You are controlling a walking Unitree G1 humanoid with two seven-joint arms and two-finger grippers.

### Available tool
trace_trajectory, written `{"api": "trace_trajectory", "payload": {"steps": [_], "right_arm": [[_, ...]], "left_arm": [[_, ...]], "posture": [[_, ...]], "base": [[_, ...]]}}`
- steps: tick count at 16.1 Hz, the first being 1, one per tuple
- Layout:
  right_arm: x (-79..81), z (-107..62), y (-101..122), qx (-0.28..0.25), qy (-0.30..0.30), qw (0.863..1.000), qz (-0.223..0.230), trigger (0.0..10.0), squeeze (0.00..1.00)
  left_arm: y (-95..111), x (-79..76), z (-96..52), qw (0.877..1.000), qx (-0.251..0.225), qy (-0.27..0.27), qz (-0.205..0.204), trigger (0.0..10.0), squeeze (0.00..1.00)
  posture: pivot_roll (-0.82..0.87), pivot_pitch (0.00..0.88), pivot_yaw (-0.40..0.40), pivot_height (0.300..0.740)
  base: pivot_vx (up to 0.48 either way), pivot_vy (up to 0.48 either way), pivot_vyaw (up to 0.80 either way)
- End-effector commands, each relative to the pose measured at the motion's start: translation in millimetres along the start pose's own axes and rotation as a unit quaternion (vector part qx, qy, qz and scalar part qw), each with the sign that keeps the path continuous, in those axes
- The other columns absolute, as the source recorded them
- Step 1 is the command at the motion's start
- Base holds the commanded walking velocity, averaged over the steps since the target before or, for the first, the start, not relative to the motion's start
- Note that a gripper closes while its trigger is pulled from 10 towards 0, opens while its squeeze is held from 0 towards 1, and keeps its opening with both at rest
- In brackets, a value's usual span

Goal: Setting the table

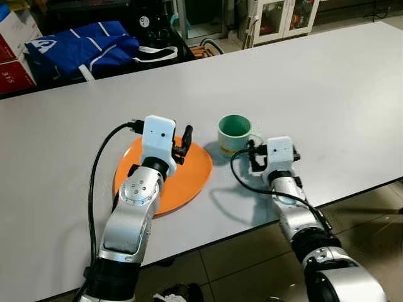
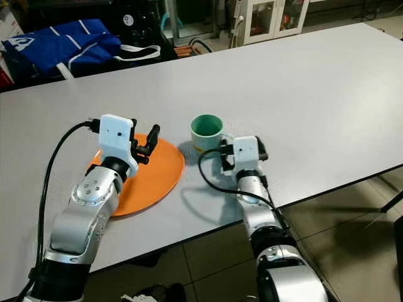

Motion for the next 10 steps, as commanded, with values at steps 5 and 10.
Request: {"api": "trace_trajectory", "payload": {"steps": [5, 10], "right_arm": [[8.5, 0.0, 31, -0.056, 0.017, 0.998, 0.005, 10.0, 1.00], [8.5, -4.3, 45, -0.081, 0.018, 0.997, 0.006, 10.0, 1.00]], "left_arm": [[2, 10.2, -4.2, 1.000, 0.000, 0.015, 0.014, 10.0, 0.00], [4, 8.1, -2.5, 1.000, -0.005, 0.012, 0.016, 10.0, 0.00]], "posture": [[-0.01, 0.021, 0.117, 0.740], [-0.02, 0.021, 0.114, 0.740]], "base": [[0.000, 0.000, 0.00], [0.000, 0.000, 0.00]]}}
Point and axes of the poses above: a point about 5 cm out from each wrist's last joint towards the gripper, its own z axis pointing out of the wrist towards the gripper, its own y axis along the axis of the wrist's last joint, x = y × z, the point moved 6 cm from there along z, pointing out of the wrist towards the gripper, and after that the axes turned 10 degrees about -z, right-handed, at the moved point
